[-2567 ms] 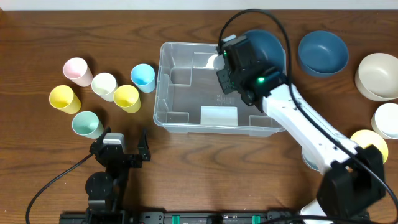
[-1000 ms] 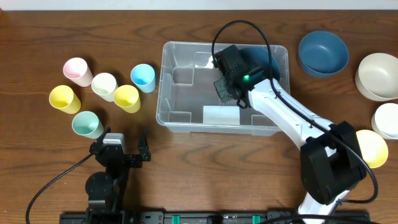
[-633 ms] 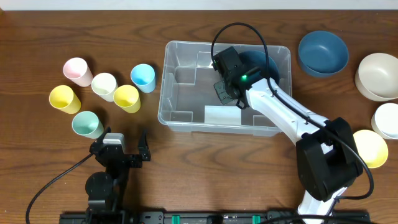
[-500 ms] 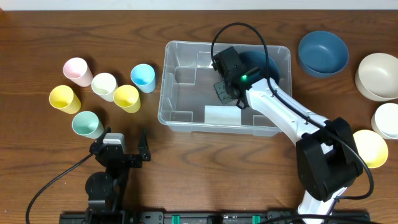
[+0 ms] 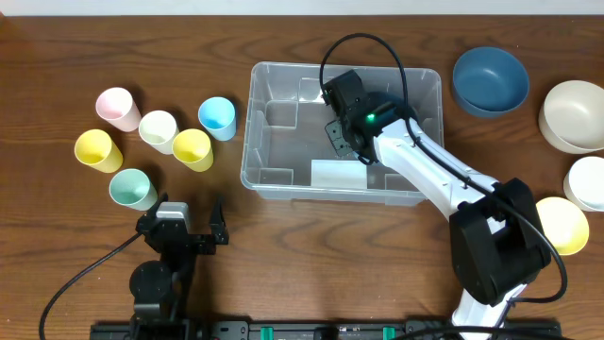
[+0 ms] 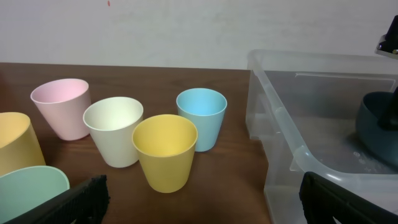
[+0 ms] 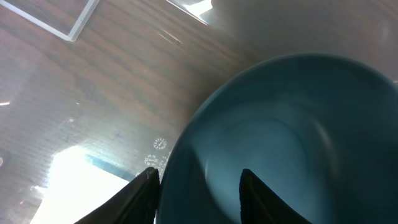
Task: Pack container
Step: 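Lower the bowl into the bin, open the right gripper, withdraw, then grasp the second blue-grey bowl's rim with the right gripper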
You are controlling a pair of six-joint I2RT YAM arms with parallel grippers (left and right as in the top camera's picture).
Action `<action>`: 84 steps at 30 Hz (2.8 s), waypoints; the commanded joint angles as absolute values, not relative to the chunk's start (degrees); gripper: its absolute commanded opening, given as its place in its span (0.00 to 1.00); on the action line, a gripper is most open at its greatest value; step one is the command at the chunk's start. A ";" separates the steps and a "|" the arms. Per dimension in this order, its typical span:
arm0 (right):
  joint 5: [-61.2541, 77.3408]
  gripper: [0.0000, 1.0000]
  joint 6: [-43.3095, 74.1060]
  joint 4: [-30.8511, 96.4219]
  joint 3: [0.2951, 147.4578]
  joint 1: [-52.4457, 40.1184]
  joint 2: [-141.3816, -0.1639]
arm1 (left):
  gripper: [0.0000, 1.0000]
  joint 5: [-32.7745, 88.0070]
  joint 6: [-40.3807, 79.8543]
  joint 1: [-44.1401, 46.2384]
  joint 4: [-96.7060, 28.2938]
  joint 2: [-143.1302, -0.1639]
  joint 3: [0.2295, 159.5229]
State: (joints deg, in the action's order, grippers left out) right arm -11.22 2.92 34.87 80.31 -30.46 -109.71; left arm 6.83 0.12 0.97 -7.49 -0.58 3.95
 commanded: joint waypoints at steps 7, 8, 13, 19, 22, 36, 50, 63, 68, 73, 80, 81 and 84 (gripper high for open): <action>-11.75 0.42 2.02 41.30 88.36 -31.27 -107.09 | 0.98 6.17 -0.38 1.17 -8.05 -0.23 2.26; -11.49 0.42 2.02 42.33 89.36 -31.35 -106.65 | 0.98 6.17 -0.38 1.17 -8.05 -0.23 2.26; -8.75 0.42 1.69 46.87 92.58 -31.35 -106.15 | 0.98 6.17 -0.38 1.17 -8.05 -0.23 2.26; -11.20 0.43 4.10 47.35 93.14 -29.71 -105.49 | 0.98 6.17 -0.38 1.17 -8.05 -0.23 2.26; -12.23 0.51 5.41 47.66 94.76 -26.26 -104.33 | 0.98 6.17 -0.38 1.17 -8.05 -0.23 2.26; -8.12 0.52 10.96 47.92 96.71 1.17 -104.18 | 0.98 6.17 -0.38 1.17 -8.05 -0.23 2.26; -3.62 0.46 2.07 46.04 96.62 6.83 -113.01 | 0.98 6.17 -0.38 1.17 -8.05 -0.23 2.26; 1.45 0.43 -8.43 44.49 96.62 6.28 -119.00 | 0.98 6.17 -0.38 1.17 -8.05 -0.23 2.26; 1.56 0.43 -9.98 44.16 96.62 6.26 -119.11 | 0.98 6.17 -0.38 1.17 -8.05 -0.23 2.26; 1.78 0.43 -10.20 43.97 96.62 6.26 -119.98 | 0.98 6.17 -0.38 1.17 -8.05 -0.23 2.26; 1.76 0.42 -10.37 43.00 96.62 6.37 -122.65 | 0.98 6.17 -0.38 1.17 -8.05 -0.23 2.26; 1.74 0.41 -10.39 42.78 96.62 6.37 -122.93 | 0.98 6.17 -0.38 1.17 -8.05 -0.23 2.26; 1.76 0.35 -10.37 42.26 96.62 6.42 -122.96 | 0.98 6.17 -0.38 1.17 -8.05 -0.23 2.26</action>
State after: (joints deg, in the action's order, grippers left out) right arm 1.32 -9.80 42.59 95.90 6.83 -122.50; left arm 6.85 0.12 0.97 -7.49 -0.58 3.95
